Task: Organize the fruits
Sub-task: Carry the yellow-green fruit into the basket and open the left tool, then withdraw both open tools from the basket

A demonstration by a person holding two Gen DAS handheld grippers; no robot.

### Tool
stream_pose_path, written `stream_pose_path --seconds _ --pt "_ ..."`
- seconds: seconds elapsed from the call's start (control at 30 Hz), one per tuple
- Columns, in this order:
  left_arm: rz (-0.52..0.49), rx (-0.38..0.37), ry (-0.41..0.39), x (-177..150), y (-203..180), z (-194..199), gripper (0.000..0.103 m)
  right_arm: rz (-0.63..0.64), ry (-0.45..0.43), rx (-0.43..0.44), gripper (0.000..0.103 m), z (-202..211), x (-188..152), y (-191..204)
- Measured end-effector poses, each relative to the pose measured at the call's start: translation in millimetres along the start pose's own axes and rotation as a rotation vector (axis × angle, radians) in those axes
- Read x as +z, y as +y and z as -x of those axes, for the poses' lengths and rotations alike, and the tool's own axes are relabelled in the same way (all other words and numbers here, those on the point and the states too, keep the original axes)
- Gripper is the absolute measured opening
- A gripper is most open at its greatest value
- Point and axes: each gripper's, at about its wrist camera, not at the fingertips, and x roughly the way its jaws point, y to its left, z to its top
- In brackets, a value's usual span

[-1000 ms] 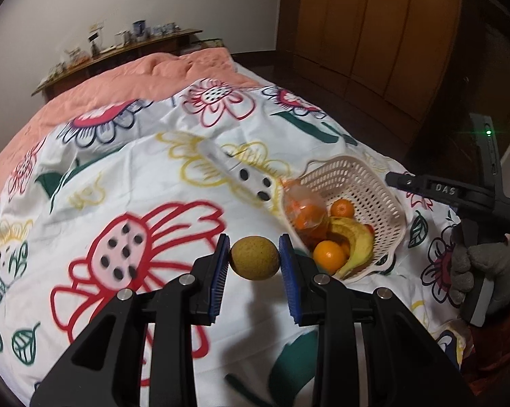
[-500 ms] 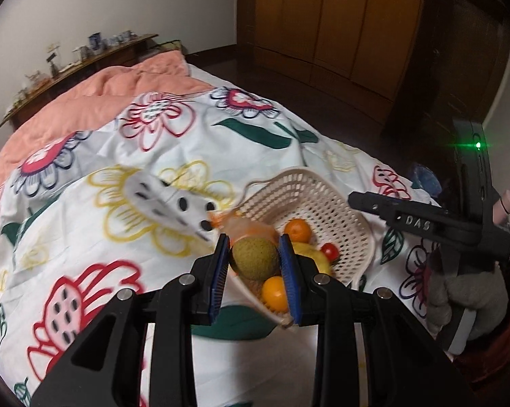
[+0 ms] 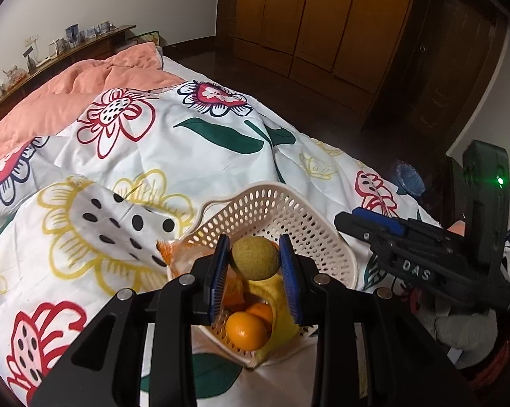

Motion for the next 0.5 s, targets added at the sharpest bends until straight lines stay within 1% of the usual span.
stream_pose_path --seconds 0.17,0.23,0.27,0.3,0.4,0.43,0.5 --pt "0.028 -0.011 -0.008 4.5 4.8 -6.9 0.032 -0.005 0.003 -0.002 0.039 -0.6 -0.6 -1.2" --pt "0.043 -0.01 -0.007 5.0 8.7 -8.1 0.041 -0.005 0.004 -0.001 0.039 -1.1 -1.1 -0.7" --pt "0.05 -0.005 -0.011 4.8 10.9 -7.6 0.048 -0.003 0.004 -0.001 0.039 -1.2 -1.3 -0.4" --pt "0.059 0.002 -0.017 4.5 13.6 -6.1 0.052 -0.001 0.004 -0.001 0.039 -1.1 -1.3 0.5" --pt "0.085 0.014 -0.03 4.7 20.6 -1.2 0.06 0.009 0.002 0.0 0.039 -0.2 -1.7 4.5" --pt "0.09 0.028 -0.037 4.6 22.9 1.4 0.062 0.01 0.001 0.0 0.039 0.0 -2.0 5.4" --pt "0.086 0.076 -0.051 4.2 24.9 5.9 0.071 0.014 0.0 0.0 0.039 1.2 -1.8 7.0"
